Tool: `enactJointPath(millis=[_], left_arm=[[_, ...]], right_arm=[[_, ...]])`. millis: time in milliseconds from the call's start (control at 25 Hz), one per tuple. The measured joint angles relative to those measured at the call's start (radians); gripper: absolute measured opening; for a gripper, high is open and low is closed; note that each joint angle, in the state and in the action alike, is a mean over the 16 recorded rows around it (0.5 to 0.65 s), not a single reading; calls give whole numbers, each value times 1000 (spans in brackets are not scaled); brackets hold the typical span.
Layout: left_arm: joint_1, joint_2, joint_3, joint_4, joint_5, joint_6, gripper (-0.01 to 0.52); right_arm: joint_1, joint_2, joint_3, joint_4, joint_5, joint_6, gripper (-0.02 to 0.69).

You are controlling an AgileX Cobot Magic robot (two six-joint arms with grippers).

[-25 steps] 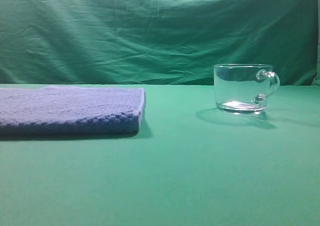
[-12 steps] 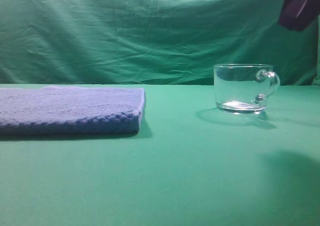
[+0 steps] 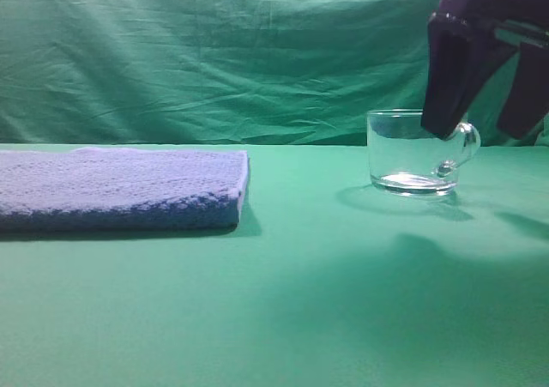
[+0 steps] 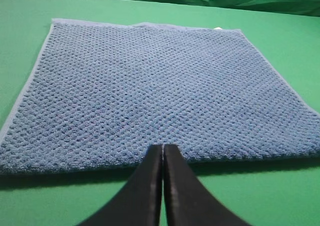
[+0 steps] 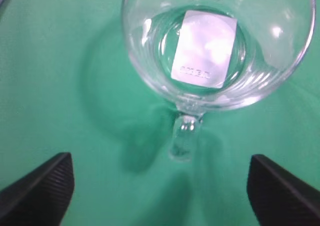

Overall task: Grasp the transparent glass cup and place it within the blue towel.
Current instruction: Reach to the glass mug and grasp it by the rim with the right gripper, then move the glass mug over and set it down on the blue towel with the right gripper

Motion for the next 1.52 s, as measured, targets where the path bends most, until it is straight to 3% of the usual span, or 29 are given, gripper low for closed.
enactJointPath(millis=[240,480,920,1240,1520], left_arm=[[0,0,0,0,0,0,0],[0,0,0,0,0,0,0],[0,0,0,0,0,0,0],[0,0,0,0,0,0,0],[0,0,0,0,0,0,0]], right_arm=[[2,30,-17,-1,-30,-13,190],[35,43,-117,-6,55,-29,102],[241,143,-535,-16,244,-40,100],[402,382,-861,-16,262,-42,100],[466,584,-1043,-12,238,-42,124]])
